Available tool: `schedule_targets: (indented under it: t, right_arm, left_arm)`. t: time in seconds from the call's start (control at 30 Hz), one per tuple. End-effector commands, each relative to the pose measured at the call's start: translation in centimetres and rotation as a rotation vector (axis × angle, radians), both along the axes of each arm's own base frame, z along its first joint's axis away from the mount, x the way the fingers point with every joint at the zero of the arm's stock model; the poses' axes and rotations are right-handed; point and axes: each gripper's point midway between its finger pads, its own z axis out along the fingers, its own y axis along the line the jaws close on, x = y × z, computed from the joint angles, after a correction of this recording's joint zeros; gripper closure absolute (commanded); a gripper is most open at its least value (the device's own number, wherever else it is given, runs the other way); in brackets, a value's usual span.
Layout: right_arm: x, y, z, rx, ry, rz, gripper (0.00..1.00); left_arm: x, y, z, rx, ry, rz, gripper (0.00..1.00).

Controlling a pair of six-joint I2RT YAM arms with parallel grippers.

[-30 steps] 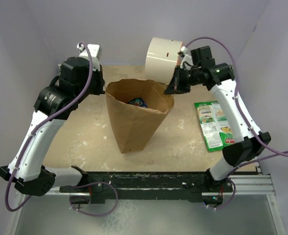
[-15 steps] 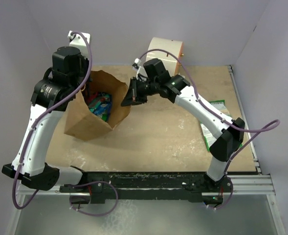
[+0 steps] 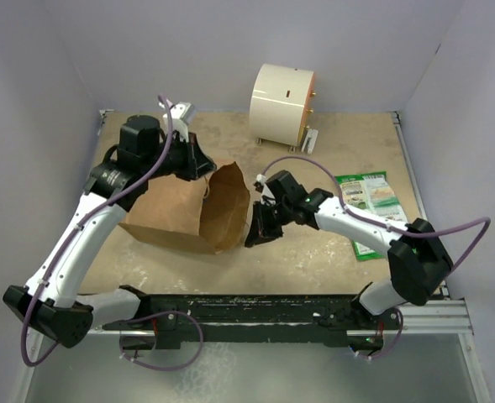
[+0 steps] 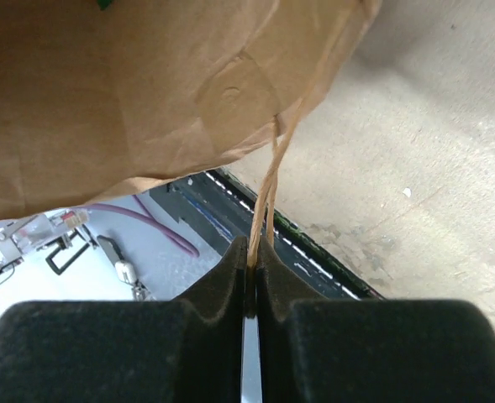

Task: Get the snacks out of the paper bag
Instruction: Adjust the paper bag at the center of the board, then take out the snack from the paper bag.

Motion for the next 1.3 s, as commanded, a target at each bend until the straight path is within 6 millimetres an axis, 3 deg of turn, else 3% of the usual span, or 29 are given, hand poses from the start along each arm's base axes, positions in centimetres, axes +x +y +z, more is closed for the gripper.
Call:
schedule_targets:
  t: [0.0,0.13,0.2,0.33,0.4,0.53,0.63,0.73,0.9,1.1,1.27]
  right_arm:
    - [-0.4,1.6,1.2,0.135,-0.092,-0.007,0.9]
    - [-0.2,0.8,0.4,0.087,-0.126,-0.053,0.85]
    - [0.0,-1.1,0.6,0.002,-0.167,-0.094,0.71]
    - [1.0,-3.6,2.8,-0.045,-0.303,-0.161,0.39]
    - [2.3,-3.9,4.5,-0.026,-0.401,-0.202,0.3]
    - [1.8,-1.0,8.3,0.172,-0.482,-0.173,0.29]
    - [1.2,2.4,11.3,0.312,-0.575,-0.183,0.3]
    - [0.5,5.3,13.0,0.38,-0.611,-0.253,0.3]
    - [0.5,8.8,12.1,0.437,-0.515,-0.416,0.33]
    - [3.5,7.8,9.9,0.422,-0.469,-0.692,0.38]
    - [5.1,9.6,11.1,0.493,-0.541,-0.728,0.43]
  left_arm:
    - [-4.3,-2.8,3.8,-0.303,0.048,-0.124,1.0]
    - [-6.0,-1.2,3.6,-0.277,0.072,-0.074,1.0]
    - [-6.6,-0.5,3.6,-0.254,0.07,-0.052,1.0]
    - [-7.6,1.1,3.6,-0.224,0.081,0.014,1.0]
    - [-8.0,2.0,3.6,-0.207,0.081,0.063,1.0]
    - [-8.0,3.8,3.7,-0.182,0.091,0.173,1.0]
    - [-7.4,3.3,4.2,-0.196,0.1,0.163,1.0]
    - [-6.8,2.2,4.7,-0.215,0.121,0.125,1.0]
    - [-6.7,1.0,5.1,-0.233,0.136,0.067,1.0]
    - [-7.2,0.9,5.6,-0.233,0.131,0.036,1.0]
    - [-7.9,0.9,5.7,-0.217,0.139,0.009,1.0]
